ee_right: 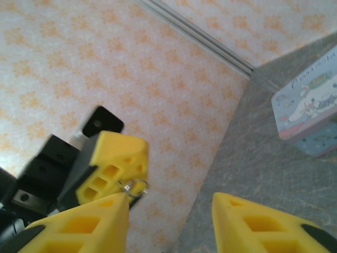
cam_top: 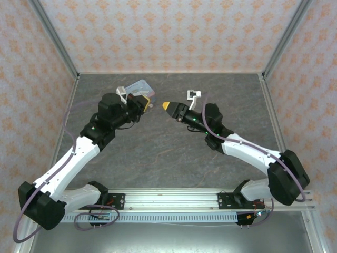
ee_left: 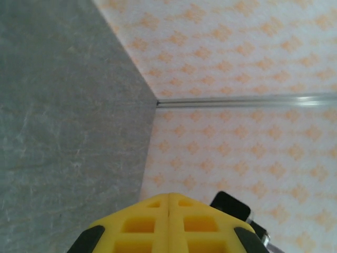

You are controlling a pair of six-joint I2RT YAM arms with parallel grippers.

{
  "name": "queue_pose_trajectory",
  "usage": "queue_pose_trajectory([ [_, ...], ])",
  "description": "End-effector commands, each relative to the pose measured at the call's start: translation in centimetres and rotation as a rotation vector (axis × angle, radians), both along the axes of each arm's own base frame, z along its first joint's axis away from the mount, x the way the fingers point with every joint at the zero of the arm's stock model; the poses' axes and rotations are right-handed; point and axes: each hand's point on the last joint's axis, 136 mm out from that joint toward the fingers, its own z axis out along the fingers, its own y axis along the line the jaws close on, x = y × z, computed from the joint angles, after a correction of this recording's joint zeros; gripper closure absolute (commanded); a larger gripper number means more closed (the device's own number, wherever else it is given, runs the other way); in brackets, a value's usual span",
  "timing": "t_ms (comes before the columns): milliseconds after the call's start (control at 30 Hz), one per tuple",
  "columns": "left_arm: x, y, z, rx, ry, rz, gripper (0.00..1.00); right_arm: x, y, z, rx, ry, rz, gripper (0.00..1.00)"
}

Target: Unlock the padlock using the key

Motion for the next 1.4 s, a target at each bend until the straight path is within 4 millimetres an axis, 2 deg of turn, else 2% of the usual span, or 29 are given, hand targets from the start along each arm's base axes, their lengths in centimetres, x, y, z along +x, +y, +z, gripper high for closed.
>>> queue_pose_trajectory([
  [0, -1.0, -0.8, 1.4, 0.297, -0.158, -0.175, 1.0, -2.8, 0.0, 2.4, -0.002, -0.114, 0.131, 0.54],
  [200, -2.1, -2.6, 3.6, 0.459, -0.324, -0.377, 1.0, -4.9, 0.7, 5.2, 0.045, -0.212, 0.267, 0.54],
  [367, -2.8, -3.4, 5.1, 0.501, -0.433, -0.454, 1.0, -5.5, 1.2, 7.3, 0.091, -0.263, 0.32, 0.54],
  [500, -2.7, -3.8, 5.6, 0.486, -0.447, -0.469, 1.0, -5.4, 1.8, 8.1, 0.106, -0.278, 0.339, 0.54],
  [1067, -2.1, -4.2, 5.4, 0.462, -0.43, -0.465, 1.0, -4.1, 4.0, 6.2, 0.087, -0.208, 0.366, 0.66],
  [1367, -2.1, -4.3, 5.3, 0.464, -0.433, -0.475, 1.0, -3.9, 2.0, 5.3, 0.046, -0.215, 0.29, 0.58],
])
